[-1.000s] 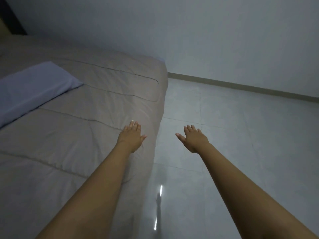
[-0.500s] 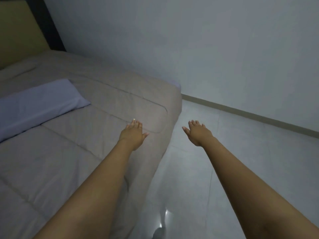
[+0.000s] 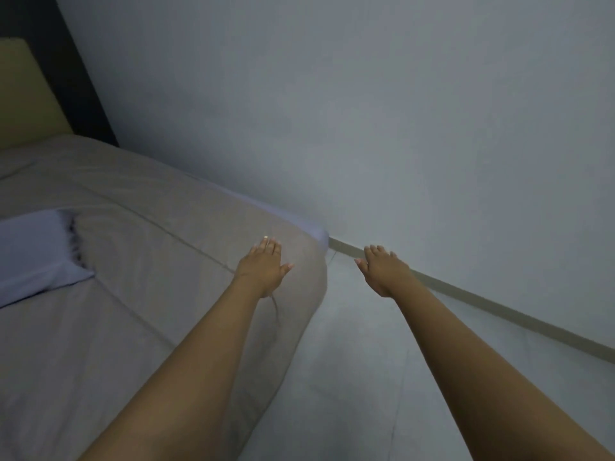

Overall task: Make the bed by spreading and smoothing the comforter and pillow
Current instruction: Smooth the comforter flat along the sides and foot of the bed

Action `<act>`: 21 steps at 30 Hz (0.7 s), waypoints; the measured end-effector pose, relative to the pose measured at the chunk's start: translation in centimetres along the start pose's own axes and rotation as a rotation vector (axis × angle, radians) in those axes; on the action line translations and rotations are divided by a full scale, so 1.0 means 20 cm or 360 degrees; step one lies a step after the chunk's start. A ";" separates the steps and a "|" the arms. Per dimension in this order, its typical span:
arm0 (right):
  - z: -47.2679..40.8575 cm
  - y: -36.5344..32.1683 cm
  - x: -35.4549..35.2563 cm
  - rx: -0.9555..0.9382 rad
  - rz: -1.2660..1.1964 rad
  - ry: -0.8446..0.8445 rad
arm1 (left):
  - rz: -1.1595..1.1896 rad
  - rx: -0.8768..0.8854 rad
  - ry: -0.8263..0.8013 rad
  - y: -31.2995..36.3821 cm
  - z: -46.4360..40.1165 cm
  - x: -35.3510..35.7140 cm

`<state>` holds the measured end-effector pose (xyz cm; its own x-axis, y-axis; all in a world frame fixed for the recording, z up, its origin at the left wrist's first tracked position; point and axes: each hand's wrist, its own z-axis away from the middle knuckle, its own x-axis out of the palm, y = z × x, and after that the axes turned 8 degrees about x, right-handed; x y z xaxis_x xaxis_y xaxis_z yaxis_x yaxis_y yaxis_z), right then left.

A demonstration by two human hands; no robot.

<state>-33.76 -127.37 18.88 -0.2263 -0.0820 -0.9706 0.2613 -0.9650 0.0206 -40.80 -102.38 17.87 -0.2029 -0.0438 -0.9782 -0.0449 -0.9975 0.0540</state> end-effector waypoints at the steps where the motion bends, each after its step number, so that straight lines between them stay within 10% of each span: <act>1: -0.13 0.05 -0.04 -0.0040 0.0019 -0.0026 | 0.0033 -0.0044 -0.0001 0.02 -0.12 -0.02; 21: -2.72 -0.16 -0.70 -0.0778 0.0164 -0.0061 | 0.0297 -0.0772 0.0064 -0.62 -2.16 -0.39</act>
<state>19.57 -109.53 19.47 -0.2081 -0.1883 -0.9598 0.6910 -0.7228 -0.0080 3.63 -92.11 16.08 -0.1262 -0.2157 -0.9683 0.4487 -0.8829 0.1382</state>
